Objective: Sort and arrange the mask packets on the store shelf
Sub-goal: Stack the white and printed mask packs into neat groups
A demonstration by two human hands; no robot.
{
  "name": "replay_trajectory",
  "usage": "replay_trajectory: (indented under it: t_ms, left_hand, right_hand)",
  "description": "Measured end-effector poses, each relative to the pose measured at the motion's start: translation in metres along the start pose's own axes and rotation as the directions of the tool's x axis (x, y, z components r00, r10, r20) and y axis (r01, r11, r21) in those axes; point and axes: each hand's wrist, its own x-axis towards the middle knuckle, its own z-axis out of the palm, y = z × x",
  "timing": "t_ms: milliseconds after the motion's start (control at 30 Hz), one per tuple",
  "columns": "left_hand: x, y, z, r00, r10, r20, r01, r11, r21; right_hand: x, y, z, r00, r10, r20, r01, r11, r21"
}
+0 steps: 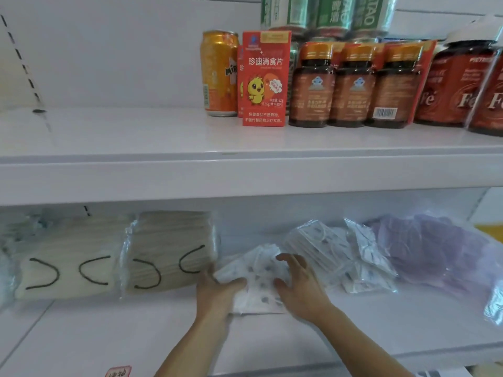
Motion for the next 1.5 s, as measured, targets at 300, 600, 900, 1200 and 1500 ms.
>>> replay_trajectory:
  t_ms: [300, 600, 900, 1200, 1500]
  left_hand:
    - [-0.010, -0.009, 0.021, 0.986, 0.118, 0.117, -0.134, 0.981, 0.143]
    - [-0.021, -0.006, -0.012, 0.920, 0.363, 0.144, -0.385, 0.906, 0.175]
    - [-0.025, -0.020, -0.034, 0.889, 0.363, 0.279, -0.430, 0.870, 0.240]
    - [-0.016, -0.024, -0.046, 0.864, 0.415, 0.286, -0.486, 0.837, 0.251]
    - [-0.007, -0.026, -0.033, 0.878, 0.451, 0.164, -0.479, 0.833, 0.276]
  right_hand:
    - [-0.001, 0.014, 0.010, 0.992, -0.018, -0.122, 0.044, 0.976, 0.214]
    - [-0.006, 0.021, -0.016, 0.998, -0.027, 0.050, -0.020, 0.665, 0.746]
    - [-0.003, 0.036, -0.019, 0.970, -0.171, 0.175, -0.015, 0.672, 0.740]
    - [0.009, 0.027, -0.033, 0.954, -0.250, 0.164, 0.090, 0.764, 0.639]
    - [0.009, 0.028, -0.018, 0.990, -0.111, 0.092, 0.022, 0.746, 0.665]
